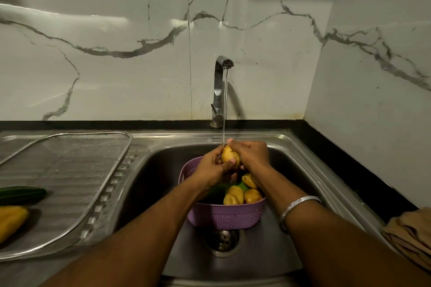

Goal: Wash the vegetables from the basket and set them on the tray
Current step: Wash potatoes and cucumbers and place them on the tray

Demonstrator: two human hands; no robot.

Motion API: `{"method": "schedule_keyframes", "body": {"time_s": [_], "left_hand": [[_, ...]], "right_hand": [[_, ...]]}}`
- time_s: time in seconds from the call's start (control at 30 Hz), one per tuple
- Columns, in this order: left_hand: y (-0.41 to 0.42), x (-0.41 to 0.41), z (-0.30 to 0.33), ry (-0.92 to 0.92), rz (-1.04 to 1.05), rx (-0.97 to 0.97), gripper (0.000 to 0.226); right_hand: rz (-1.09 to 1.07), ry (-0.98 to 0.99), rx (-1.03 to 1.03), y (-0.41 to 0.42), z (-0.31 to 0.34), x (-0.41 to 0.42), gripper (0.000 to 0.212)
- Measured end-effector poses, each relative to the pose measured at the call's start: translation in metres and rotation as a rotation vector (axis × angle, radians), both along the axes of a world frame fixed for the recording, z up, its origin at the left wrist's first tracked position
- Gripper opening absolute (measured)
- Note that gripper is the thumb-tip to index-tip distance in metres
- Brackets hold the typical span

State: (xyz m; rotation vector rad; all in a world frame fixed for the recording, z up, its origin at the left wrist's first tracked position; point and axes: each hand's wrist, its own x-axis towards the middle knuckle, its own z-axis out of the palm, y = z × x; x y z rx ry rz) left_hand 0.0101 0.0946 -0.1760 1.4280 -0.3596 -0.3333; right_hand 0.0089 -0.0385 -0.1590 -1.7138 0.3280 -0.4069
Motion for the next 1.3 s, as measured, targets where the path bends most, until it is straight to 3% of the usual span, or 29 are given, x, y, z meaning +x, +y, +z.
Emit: {"method": "schedule_keyframes", "body": {"time_s": [0.17, 0.4, 0.5, 0.6, 0.8, 0.9, 1.17, 1.3], "left_hand": [[0.004, 0.006, -0.001, -0.126, 0.129, 0.108, 0.053], [0.008, 0.006, 0.004, -0.184, 0.314, 0.164, 0.052], [0.003, 0.001, 0.006, -0.244, 0.321, 0.205, 0.047], [0.004, -0.001, 0.003, -0.326, 0.335, 0.257, 0.034], [0.008, 0.004, 0.006, -0.217, 0.232, 0.161, 0.037], [0.009, 0.005, 0.008, -0.13, 0.2, 0.099, 0.026], [0.008, 0.004, 0.007, -0.132, 0.217, 0.08, 0.021], [0.011, 0.004, 0.011, 0.004, 0.227, 0.007, 0.021]], "right_hand": [[0.106, 0.038, -0.04, -0.001, 0.006, -0.002, 0.02], [0.251, 0.107, 0.102, 0.008, 0.01, -0.007, 0.018], [0.212, 0.109, -0.046, 0.012, 0.008, -0.008, 0.029], [0.234, 0.076, -0.143, 0.013, 0.007, -0.01, 0.027], [0.304, 0.133, -0.123, 0.005, 0.009, -0.006, 0.028], [0.307, 0.145, 0.012, 0.003, 0.01, -0.005, 0.029], [0.245, 0.078, 0.049, 0.014, 0.008, -0.008, 0.013], [0.294, 0.169, 0.128, 0.01, 0.01, -0.005, 0.024]]}}
